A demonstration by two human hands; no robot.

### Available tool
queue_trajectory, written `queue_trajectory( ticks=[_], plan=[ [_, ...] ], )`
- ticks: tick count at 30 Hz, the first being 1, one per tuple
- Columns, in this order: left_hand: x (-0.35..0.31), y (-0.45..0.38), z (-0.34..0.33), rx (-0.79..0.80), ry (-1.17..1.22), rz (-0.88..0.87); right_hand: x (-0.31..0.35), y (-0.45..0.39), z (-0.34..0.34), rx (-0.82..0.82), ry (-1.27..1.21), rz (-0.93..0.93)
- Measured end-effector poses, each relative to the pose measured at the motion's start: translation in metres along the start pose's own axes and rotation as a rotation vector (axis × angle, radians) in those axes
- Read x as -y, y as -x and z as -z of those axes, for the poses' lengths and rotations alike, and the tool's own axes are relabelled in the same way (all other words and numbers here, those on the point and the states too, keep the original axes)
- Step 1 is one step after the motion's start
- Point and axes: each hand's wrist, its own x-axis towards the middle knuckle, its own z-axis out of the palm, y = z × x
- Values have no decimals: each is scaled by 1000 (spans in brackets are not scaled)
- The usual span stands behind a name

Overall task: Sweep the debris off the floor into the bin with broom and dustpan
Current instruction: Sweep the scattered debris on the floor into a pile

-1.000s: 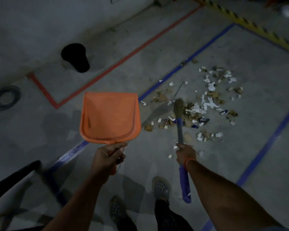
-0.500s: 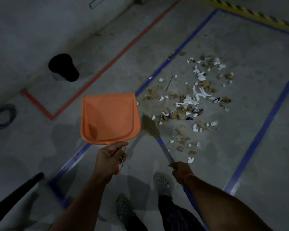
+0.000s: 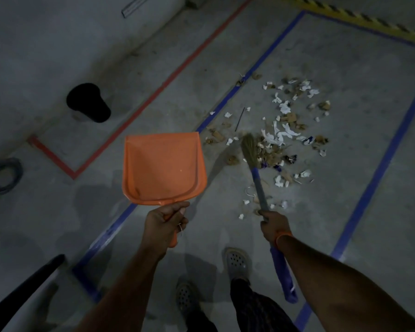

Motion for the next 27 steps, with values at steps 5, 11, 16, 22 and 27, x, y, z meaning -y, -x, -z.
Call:
queue_trajectory(
  ticks=[5, 11, 16, 22, 27],
  plan=[
    [-11, -6, 3, 8, 15, 8, 28, 7, -16, 75, 52, 83],
    [-28, -23, 21, -42, -47, -29, 71, -2, -48, 223, 80, 127],
    [-31, -43, 36, -74, -57, -54, 111, -34, -78, 317, 74, 118],
    [-26, -81, 53, -56, -41, -1, 132, -88, -90, 195, -34, -51],
    [-41, -129, 75, 10, -44, 24, 159, -106, -80, 1, -66, -137]
  ],
)
